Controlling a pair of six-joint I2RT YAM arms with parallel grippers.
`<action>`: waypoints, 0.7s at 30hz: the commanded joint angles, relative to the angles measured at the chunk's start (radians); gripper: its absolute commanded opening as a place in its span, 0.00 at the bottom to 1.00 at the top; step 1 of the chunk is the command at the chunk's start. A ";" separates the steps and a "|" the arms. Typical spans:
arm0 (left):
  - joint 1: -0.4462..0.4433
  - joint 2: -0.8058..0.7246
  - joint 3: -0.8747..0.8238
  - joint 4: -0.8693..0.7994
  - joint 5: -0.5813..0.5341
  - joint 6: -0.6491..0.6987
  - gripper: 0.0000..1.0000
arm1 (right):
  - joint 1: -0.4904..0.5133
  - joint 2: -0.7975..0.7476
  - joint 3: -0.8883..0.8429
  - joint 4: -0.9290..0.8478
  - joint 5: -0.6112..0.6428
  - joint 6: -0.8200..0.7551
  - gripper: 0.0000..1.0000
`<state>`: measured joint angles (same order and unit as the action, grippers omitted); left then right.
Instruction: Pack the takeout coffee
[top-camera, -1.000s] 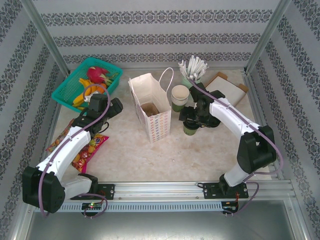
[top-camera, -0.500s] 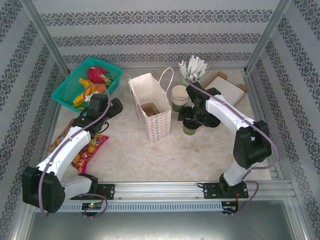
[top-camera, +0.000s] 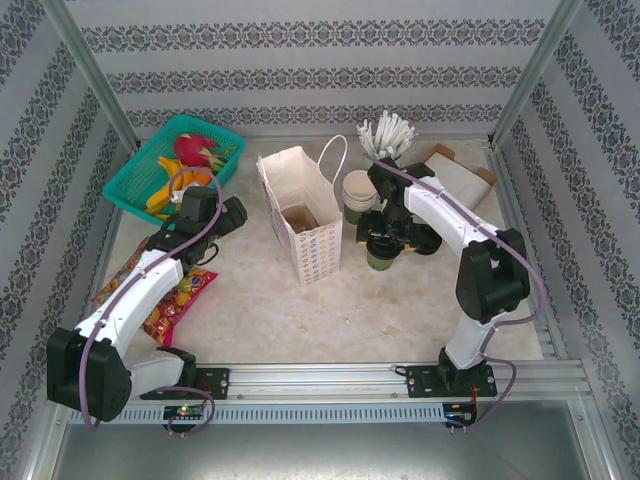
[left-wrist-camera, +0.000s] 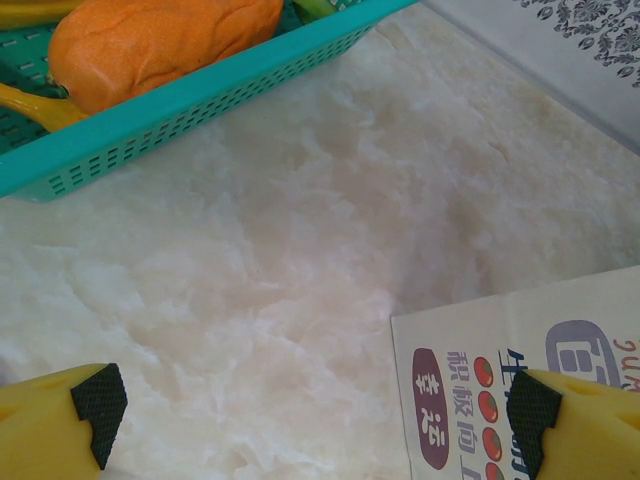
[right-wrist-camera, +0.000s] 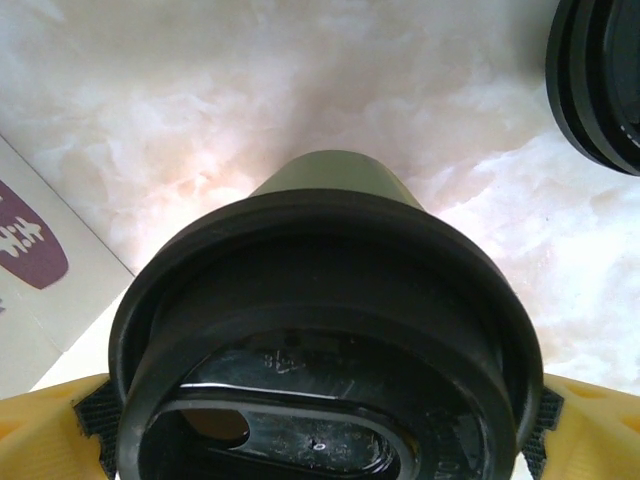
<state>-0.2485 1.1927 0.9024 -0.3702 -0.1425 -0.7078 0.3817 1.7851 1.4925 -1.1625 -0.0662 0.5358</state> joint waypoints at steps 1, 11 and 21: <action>0.003 0.000 0.025 -0.045 -0.016 0.025 1.00 | -0.010 0.031 0.045 -0.094 0.022 -0.048 0.98; 0.004 0.002 0.024 -0.050 -0.033 0.041 0.99 | -0.007 0.061 0.078 -0.096 0.039 -0.036 0.98; 0.003 0.012 0.029 -0.058 -0.034 0.045 1.00 | -0.012 0.087 0.071 -0.075 0.025 -0.049 0.98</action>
<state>-0.2485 1.2018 0.9035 -0.4007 -0.1555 -0.6846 0.3817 1.8503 1.5448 -1.2266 -0.0551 0.4980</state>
